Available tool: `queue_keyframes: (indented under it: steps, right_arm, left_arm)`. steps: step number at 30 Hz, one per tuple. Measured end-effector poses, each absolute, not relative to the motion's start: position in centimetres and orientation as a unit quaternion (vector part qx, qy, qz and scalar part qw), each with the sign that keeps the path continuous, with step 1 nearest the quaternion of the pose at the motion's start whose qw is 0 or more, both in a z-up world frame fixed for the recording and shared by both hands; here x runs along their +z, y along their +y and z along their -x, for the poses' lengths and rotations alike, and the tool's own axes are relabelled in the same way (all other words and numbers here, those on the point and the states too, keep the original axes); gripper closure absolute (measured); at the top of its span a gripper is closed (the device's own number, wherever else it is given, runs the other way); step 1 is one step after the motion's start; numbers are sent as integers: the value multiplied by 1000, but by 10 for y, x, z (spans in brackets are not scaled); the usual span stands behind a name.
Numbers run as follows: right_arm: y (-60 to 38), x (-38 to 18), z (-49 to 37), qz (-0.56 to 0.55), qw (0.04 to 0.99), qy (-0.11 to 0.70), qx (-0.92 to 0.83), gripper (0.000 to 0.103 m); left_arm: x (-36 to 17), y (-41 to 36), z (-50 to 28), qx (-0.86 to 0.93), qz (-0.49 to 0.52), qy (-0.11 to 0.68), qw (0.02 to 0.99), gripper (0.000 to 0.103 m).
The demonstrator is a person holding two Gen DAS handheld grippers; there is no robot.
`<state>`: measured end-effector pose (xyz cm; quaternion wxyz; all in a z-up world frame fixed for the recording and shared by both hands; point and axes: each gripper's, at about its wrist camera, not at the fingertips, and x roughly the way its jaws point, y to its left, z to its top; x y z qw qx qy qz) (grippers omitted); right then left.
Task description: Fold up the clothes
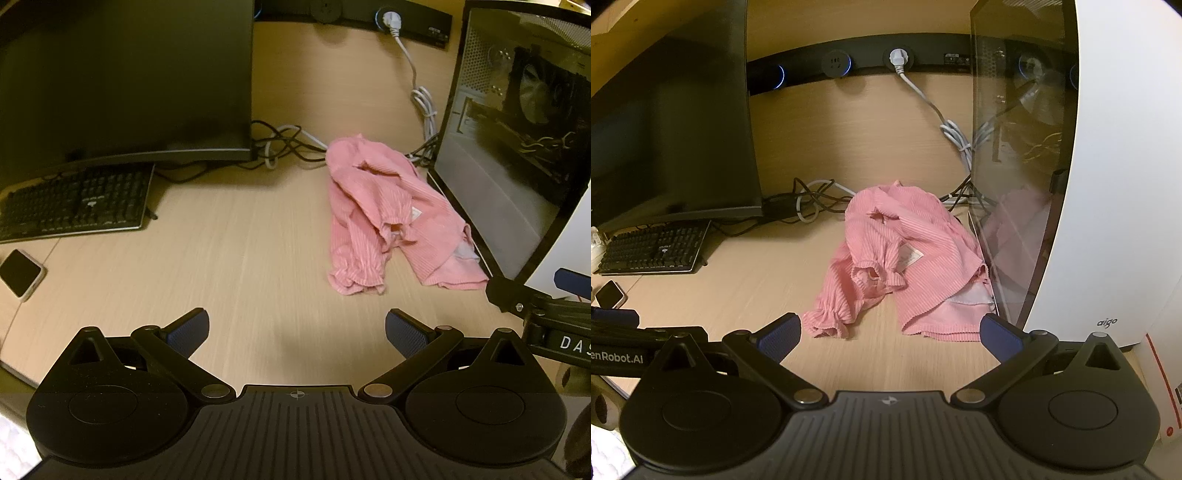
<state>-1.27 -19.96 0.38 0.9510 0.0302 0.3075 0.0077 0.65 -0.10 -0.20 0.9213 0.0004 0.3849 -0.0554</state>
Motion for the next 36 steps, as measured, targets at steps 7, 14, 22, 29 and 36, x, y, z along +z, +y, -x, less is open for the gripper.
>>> queue_keyframes:
  steps: [7,14,22,29,36]
  right_arm:
    - [-197,2,11,-31,949,313,2,0]
    - [-191,1,10,-27,948,317,-3,0]
    - [-183,-4,2,-30,945,326,-20,0]
    - [-181,-17,-15,-90,935,341,-38,0]
    - [-185,-27,-24,-145,925,348,-44,0]
  left_arm:
    - [-4,2,-9,-59,-1,389,920,0]
    - [-6,9,-13,-67,4,393,917,0]
    - [-14,24,-30,-103,28,410,906,0]
    - [-30,61,-64,-171,133,438,872,0]
    - [-60,63,-103,-265,197,472,817,0]
